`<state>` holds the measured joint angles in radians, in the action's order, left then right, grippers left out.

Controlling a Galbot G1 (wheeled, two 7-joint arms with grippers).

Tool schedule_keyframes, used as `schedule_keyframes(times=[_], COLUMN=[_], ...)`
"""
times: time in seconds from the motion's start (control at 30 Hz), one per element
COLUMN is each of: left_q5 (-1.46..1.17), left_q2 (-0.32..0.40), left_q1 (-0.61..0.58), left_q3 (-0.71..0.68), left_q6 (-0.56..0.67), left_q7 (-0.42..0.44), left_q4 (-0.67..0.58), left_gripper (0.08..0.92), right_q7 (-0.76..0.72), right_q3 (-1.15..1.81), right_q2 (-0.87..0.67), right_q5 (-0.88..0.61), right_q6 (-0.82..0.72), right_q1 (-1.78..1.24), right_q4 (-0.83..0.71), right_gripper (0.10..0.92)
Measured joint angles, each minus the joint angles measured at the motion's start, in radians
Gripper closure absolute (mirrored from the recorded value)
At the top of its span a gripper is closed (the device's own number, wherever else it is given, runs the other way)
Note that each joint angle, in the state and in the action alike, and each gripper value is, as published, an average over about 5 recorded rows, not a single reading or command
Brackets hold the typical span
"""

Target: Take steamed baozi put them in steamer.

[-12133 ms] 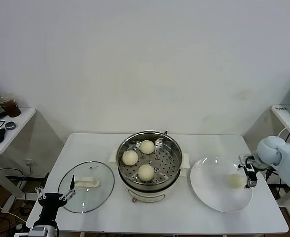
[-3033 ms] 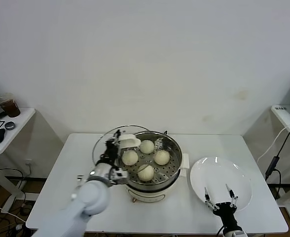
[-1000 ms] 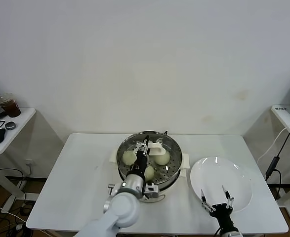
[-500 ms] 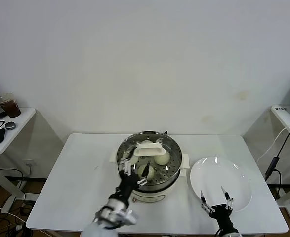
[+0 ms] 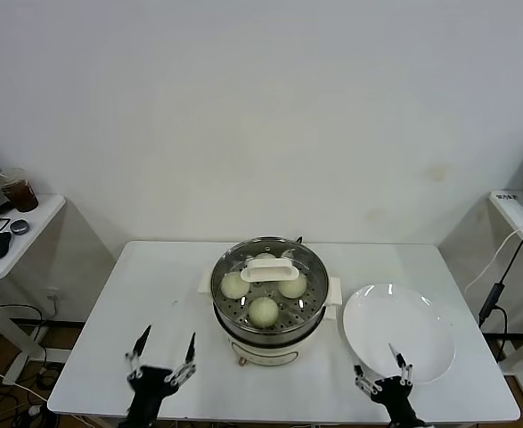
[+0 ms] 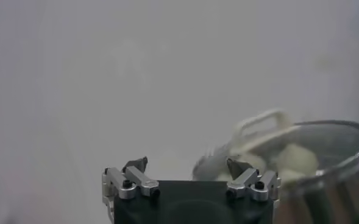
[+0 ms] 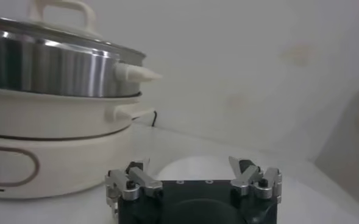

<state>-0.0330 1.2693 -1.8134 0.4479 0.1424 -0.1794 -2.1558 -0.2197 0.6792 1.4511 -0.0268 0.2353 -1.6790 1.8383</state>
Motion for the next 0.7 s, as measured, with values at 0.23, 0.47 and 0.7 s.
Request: schedule_keyframes(times=[0.23, 0.47, 0.7], left_q5=[-0.112, -0.160, -0.183], left_q2=[0.027, 0.057, 0.064], left_q1=[-0.094, -0.137, -0.153], left_q3=[0.063, 0.100, 0.119], left_q6=[0.094, 0.148, 0.170], left_q7=[0.029, 0.050, 0.076], left_q4=[0.064, 0.111, 0.134], left_gripper=[0.177, 0.177, 0.177], right_q7=[0.000, 0.013, 0.024], right_q3=[-0.032, -0.061, -0.062], right_q2=[-0.016, -0.024, -0.030], right_q5=[-0.044, -0.068, -0.077], right_q6=[-0.017, -0.025, -0.026], right_q1=[-0.054, -0.090, -0.112], right_q4=[0.046, 0.072, 0.083], right_gripper=[0.203, 0.203, 0.203])
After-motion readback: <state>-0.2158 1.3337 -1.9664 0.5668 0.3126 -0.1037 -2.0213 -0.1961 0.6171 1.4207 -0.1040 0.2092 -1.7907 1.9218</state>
